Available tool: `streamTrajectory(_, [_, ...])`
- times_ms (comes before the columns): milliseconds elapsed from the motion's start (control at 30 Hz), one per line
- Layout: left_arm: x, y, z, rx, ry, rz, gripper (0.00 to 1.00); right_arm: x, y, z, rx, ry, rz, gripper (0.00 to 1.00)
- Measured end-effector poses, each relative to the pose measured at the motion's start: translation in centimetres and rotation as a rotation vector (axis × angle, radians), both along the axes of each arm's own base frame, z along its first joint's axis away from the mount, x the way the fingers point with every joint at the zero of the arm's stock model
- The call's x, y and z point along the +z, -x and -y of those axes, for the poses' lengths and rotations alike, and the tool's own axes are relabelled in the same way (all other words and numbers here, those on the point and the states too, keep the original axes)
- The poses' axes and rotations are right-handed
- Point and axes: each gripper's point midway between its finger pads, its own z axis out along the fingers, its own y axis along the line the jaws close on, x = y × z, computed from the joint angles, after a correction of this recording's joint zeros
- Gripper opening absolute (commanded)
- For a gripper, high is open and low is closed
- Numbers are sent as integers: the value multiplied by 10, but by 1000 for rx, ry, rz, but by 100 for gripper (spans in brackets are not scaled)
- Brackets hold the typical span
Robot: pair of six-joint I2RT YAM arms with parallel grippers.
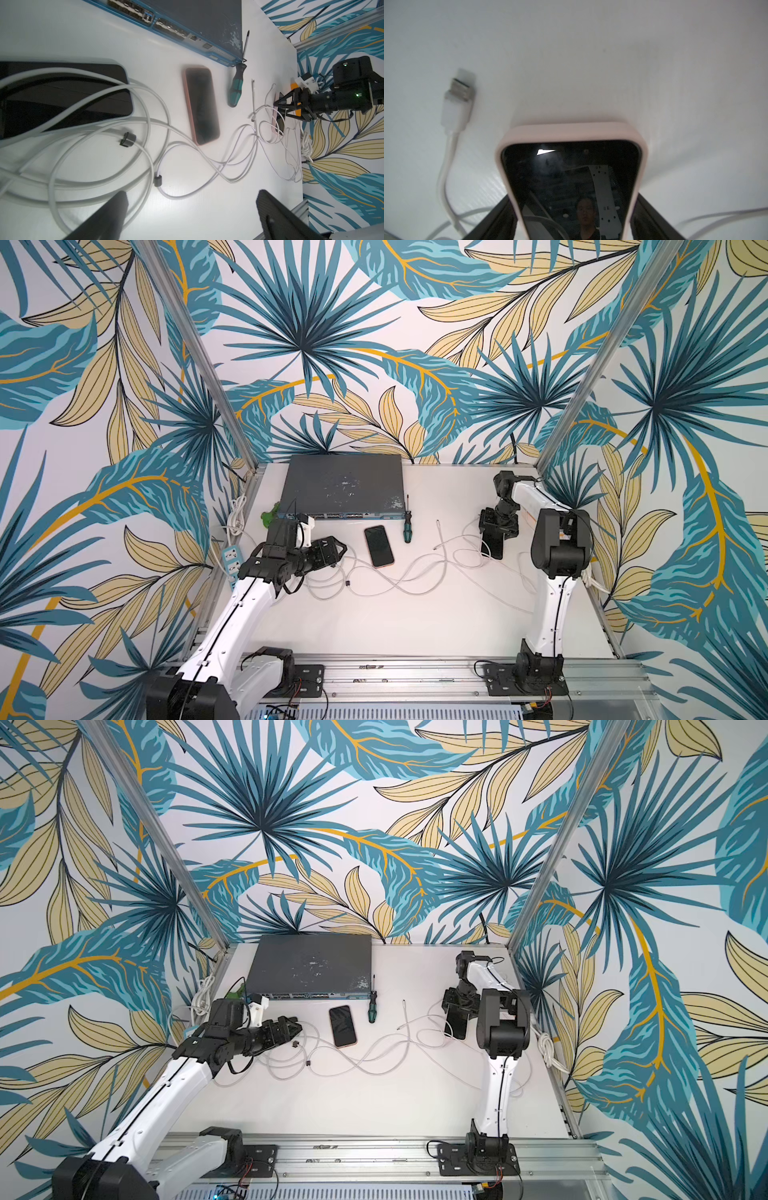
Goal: Plug the charging cable into the phone
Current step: Pick up the phone at the center of the board.
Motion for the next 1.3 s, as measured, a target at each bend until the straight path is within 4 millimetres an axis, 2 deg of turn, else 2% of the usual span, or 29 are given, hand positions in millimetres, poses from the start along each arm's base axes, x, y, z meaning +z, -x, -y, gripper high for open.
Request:
streamTrajectory(100, [17,1,17,-68,17,29,100,21,-14,-3,27,-22,90,57])
streamTrajectory(167, [38,-4,34,-128,21,73,100,47,-24,-8,47,-56,171,56])
streamTrajectory(233, [63,-7,60,-223,10,140,100,86,-32,-12,67,-104,272,56])
streamTrajectory(333, [87,-9,100,-352,-4,217,98,139,-37,-16,77,-175,385,55])
streamTrajectory(400, [93,-12,126,-426,-10,248,96,170,-37,-20,81,-230,442,53])
streamTrajectory(500, [91,-21,163,-512,-20,274,94,199,-31,-26,84,-306,479,52])
streamTrajectory(600, [85,-30,196,-581,-26,295,93,210,-19,-30,73,-371,465,52])
streamTrajectory(733, [87,-40,245,-683,-33,351,87,213,3,-37,39,-475,394,52])
streamTrajectory(900, [90,-47,299,-788,-4,403,84,211,44,-48,-1,-598,269,52])
streamTrajectory(1133, [80,-58,322,-838,45,387,77,214,90,-65,-18,-736,142,52])
streamTrajectory(1300, [83,-61,329,-858,75,387,71,219,102,-71,-25,-795,109,52])
